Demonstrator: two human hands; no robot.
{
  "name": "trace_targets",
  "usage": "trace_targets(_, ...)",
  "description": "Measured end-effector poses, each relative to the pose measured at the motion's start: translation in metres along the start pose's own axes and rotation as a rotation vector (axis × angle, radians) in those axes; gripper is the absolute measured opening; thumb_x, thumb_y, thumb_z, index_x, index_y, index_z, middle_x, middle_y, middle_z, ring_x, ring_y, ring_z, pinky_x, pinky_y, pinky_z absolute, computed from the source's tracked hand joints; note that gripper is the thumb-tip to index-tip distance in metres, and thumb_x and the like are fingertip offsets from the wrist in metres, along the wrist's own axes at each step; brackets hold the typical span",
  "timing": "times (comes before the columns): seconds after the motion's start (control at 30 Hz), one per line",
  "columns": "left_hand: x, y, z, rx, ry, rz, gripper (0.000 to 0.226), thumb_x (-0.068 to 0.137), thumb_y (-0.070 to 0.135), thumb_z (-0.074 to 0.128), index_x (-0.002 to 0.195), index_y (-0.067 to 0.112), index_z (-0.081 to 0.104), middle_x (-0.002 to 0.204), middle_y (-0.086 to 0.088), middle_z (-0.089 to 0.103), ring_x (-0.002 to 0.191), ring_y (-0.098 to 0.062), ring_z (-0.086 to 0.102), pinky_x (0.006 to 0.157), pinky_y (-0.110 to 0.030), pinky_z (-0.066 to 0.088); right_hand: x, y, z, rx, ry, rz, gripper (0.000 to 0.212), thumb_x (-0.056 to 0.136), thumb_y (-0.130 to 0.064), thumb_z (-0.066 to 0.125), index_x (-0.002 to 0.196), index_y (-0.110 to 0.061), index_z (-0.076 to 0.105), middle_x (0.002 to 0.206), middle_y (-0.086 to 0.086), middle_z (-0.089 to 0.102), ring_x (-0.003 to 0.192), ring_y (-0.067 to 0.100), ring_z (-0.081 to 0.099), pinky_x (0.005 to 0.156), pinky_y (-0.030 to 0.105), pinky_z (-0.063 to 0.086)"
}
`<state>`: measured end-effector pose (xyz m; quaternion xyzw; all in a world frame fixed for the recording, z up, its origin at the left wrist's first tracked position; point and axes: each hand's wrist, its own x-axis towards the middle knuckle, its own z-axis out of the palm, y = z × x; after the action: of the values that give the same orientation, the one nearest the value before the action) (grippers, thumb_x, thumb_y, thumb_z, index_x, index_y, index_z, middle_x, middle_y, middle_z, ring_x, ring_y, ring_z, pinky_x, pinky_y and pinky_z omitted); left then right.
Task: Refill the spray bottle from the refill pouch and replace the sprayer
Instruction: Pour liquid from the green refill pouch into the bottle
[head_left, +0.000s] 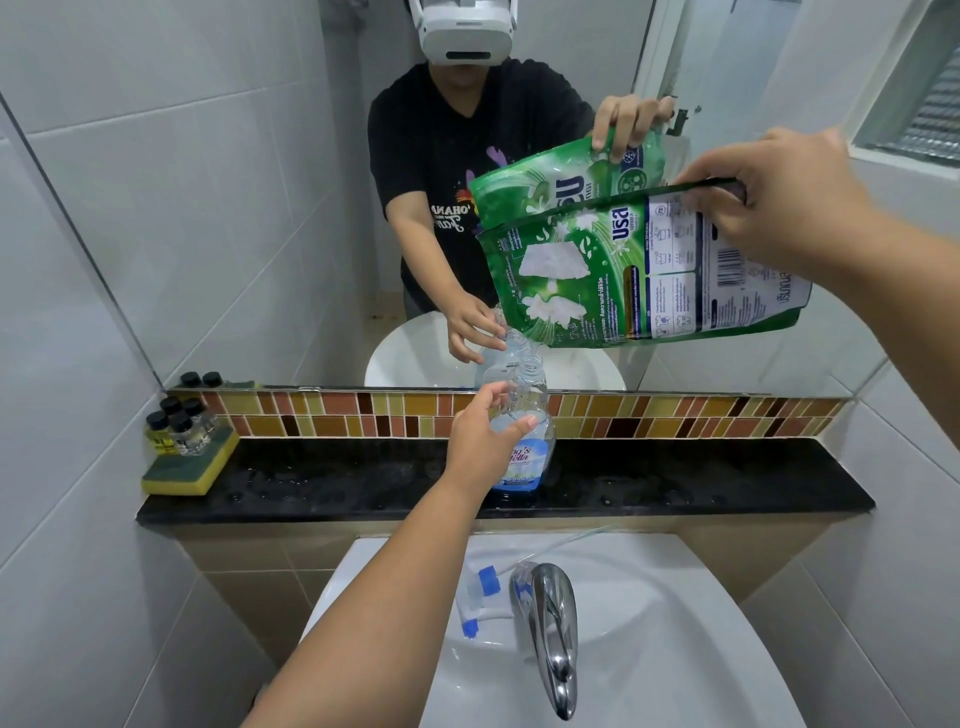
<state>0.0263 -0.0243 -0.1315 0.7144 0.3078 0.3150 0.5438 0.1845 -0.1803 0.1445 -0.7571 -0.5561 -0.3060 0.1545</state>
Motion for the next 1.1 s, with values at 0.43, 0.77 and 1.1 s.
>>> trace_targets(0.43,0.0019,-0.0002,0.0004,0.031,0.002,-0.013,0.047,0.083,0.035,0.074,0.124,0.037,0.051,0.127,0.010,0.056,0.106,-0.003,0.049,0.070,-0.015,0.044,-0.0003,-0.0004,-0.0044,-0.010,0.006,-0.025,0.017,0.094,-0.024,0.055,0.105,-0.026,0.069,0.074,-0.007,0.053,0.081,0.025,0.043,0.082,0.043,0.027)
trace_targets(0.77,0.0009,-0.0005,0.0004,0.013,-0.001,-0.015,0.049,0.083,0.034,0.074,0.126,0.036,0.051,0.129,0.009,0.056,0.108,-0.004,0.048,0.070,-0.014,0.042,-0.0007,-0.0019,-0.0017,0.000,-0.001,-0.013,0.018,0.094,-0.026,0.055,0.106,-0.028,0.068,0.073,-0.007,0.053,0.081,0.025,0.042,0.083,0.043,0.027)
trace_targets(1.1,0.0012,-0.0006,0.0007,0.007,0.000,-0.023,0.046,0.083,0.034,0.074,0.121,0.040,0.049,0.129,0.009,0.055,0.108,-0.004,0.047,0.068,-0.014,0.040,-0.0036,-0.0003,-0.0006,-0.001,0.013,-0.017,0.017,0.093,-0.026,0.056,0.105,-0.028,0.069,0.072,-0.007,0.052,0.080,0.024,0.042,0.081,0.042,0.026)
